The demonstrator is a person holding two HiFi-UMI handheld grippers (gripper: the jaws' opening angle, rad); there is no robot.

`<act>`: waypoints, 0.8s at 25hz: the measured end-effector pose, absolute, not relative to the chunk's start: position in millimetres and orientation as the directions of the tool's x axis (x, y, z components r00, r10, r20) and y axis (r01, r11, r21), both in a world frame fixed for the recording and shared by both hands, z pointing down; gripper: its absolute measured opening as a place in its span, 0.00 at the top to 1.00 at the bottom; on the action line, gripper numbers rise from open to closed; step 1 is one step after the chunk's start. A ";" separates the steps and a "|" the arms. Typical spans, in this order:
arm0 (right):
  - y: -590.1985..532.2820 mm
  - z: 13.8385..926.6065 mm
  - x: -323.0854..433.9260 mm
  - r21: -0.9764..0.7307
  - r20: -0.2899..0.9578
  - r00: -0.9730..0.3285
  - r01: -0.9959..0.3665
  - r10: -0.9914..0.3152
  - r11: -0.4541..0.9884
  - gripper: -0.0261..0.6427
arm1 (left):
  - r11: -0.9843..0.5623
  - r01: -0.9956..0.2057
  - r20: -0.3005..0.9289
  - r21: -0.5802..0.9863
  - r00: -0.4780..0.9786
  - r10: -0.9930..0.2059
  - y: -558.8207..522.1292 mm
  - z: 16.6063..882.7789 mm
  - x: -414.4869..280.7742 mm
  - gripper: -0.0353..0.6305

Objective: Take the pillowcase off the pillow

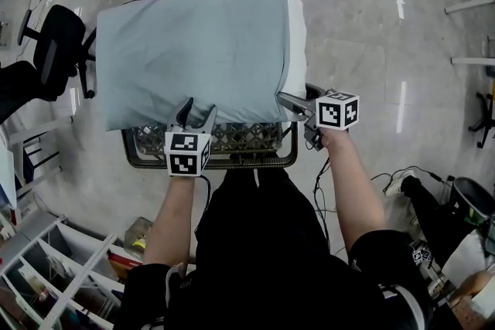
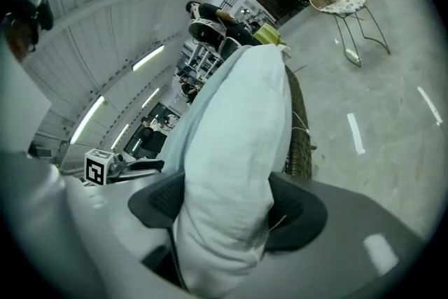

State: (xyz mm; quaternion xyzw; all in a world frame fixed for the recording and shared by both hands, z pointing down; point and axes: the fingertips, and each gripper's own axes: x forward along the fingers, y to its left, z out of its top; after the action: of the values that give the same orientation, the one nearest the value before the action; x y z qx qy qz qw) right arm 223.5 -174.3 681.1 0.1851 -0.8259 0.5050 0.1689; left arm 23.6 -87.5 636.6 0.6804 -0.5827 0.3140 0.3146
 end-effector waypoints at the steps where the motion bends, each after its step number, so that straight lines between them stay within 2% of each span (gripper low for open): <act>1: -173.6 675.6 222.5 -0.768 0.453 -0.881 -0.462 -0.135 0.444 0.46 | -0.113 -0.991 0.796 0.068 0.122 -0.593 -83.6 636.8 21.1 0.58; 5: -166.9 651.6 220.1 -0.803 0.357 -0.926 -0.373 -0.127 0.465 0.61 | -0.129 -0.990 0.805 0.063 0.127 -0.580 -70.8 643.8 21.6 0.51; 10: -169.7 604.7 208.7 -0.815 0.281 -0.954 -0.295 -0.107 0.499 0.71 | -0.131 -0.989 0.805 0.066 0.130 -0.579 -78.9 632.5 17.1 0.53; 15: -174.7 535.2 189.7 -0.799 0.221 -0.971 -0.236 -0.094 0.553 0.75 | -0.149 -0.988 0.733 0.039 0.130 -0.667 -72.3 578.0 16.4 0.56; 20: -183.6 461.5 169.6 -0.761 0.172 -0.978 -0.207 -0.117 0.615 0.77 | -0.237 -0.970 0.671 0.053 0.210 -0.711 -63.7 527.0 36.6 0.56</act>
State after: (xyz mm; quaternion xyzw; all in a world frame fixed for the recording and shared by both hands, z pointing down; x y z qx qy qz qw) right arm 169.6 -183.6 461.5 0.0904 -0.8971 0.4293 0.0526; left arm 36.6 -63.7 527.0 0.7394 -0.5683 0.2680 0.2420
